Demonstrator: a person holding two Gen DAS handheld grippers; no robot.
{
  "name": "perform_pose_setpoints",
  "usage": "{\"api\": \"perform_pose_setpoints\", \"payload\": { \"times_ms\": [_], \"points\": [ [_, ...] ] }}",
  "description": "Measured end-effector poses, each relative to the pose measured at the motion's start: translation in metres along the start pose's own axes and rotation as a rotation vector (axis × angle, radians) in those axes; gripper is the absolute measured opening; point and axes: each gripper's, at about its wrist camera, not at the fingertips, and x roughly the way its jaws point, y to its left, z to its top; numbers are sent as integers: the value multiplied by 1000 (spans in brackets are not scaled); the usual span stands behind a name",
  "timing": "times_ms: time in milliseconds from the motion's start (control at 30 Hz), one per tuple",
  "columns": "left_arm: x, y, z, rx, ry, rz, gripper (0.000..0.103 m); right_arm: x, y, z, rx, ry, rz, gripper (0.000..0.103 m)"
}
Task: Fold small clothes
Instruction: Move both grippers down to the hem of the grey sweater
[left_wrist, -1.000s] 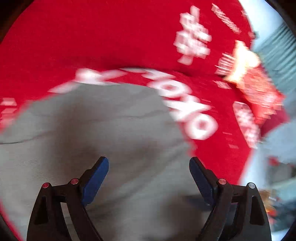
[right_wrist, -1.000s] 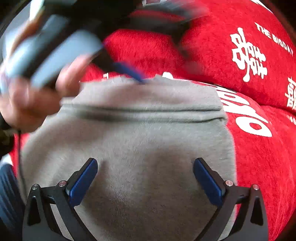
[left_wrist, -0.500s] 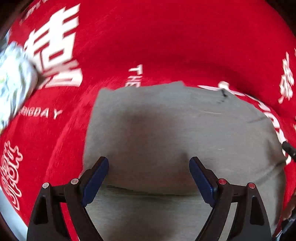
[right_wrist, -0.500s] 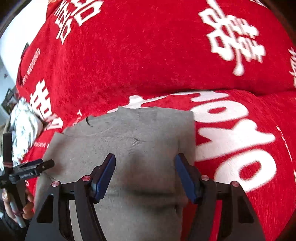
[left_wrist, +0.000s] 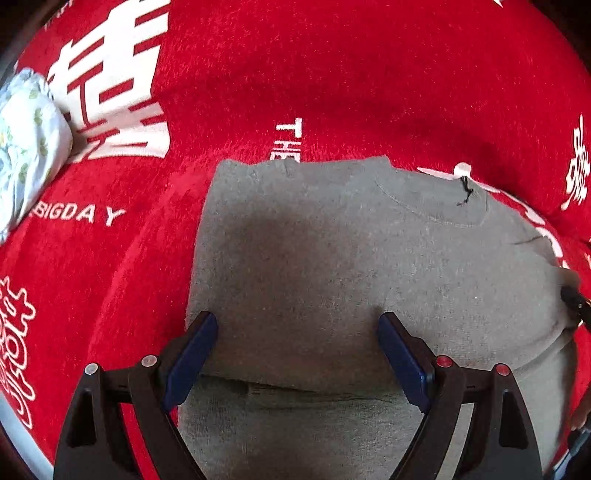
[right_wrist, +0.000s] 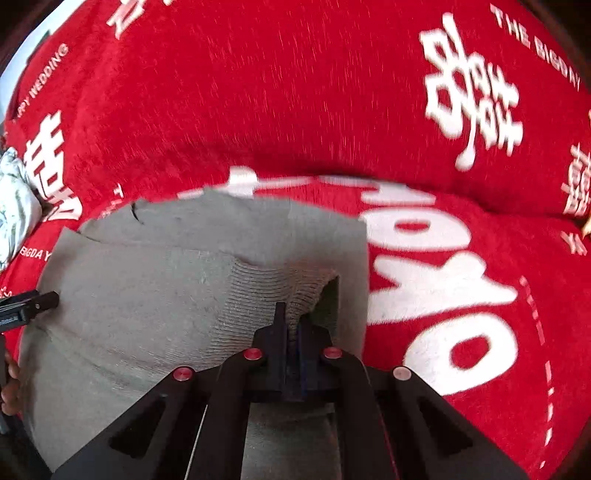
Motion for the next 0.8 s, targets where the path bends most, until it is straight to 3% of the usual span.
{"api": "perform_pose_setpoints", "payload": {
  "times_ms": [200, 267, 367, 433, 467, 600, 800],
  "points": [
    [-9, 6, 11, -27, -13, -37, 89, 0, -3, -5, 11, -11, -47, 5],
    [5, -2, 13, 22, 38, -9, 89, 2, -2, -4, 7, -9, -66, 6],
    [7, -10, 12, 65, 24, 25, 89, -7, -2, -1, 45, 2, -43, 34],
    [2, -10, 13, 54, 17, 6, 89, -24, 1, -3, 66, -44, -40, 78],
    [-2, -10, 12, 45, 2, -21, 89, -33, 7, -4, 64, -86, -47, 82],
    [-2, -23, 7, 71, -1, -26, 89, -46, 41, -7, 20, -123, 8, 83],
    [0, -36, -4, 127, -37, 12, 93, -5, 94, -20, -110, 26, -16, 82]
  ]
}}
